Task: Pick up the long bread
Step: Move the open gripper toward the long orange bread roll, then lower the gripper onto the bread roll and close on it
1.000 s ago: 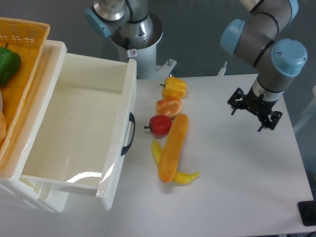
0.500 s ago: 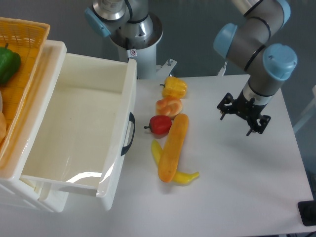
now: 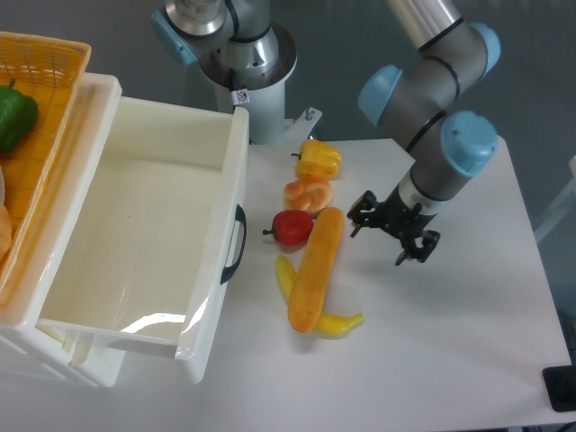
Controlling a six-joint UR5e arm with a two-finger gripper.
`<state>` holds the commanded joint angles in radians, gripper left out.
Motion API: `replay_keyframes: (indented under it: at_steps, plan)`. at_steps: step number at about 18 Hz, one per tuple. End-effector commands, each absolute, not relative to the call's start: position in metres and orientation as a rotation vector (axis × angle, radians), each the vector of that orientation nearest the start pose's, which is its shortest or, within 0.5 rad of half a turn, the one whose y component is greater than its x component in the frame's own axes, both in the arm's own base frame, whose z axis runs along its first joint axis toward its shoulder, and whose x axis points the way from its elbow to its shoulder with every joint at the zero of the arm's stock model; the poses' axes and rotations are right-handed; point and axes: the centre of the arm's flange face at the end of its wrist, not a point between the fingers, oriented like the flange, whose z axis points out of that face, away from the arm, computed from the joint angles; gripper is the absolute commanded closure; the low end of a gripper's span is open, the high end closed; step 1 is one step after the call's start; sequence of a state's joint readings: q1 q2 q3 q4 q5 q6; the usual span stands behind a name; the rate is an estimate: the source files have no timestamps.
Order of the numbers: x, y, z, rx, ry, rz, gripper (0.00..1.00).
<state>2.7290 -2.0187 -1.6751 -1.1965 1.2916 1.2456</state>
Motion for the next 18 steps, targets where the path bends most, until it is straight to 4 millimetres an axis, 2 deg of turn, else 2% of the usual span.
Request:
replay_keyframes:
  at_steps: [8,16,18]
  plan:
    - [-0.454,0.416,0.218,-2.925,0.059,-0.455,0.0]
    - [-0.437,0.431,0.202,-2.946,0.063,-0.504,0.0]
    - [-0.436,0.432,0.202,-2.949,0.056,-0.505,0.03]
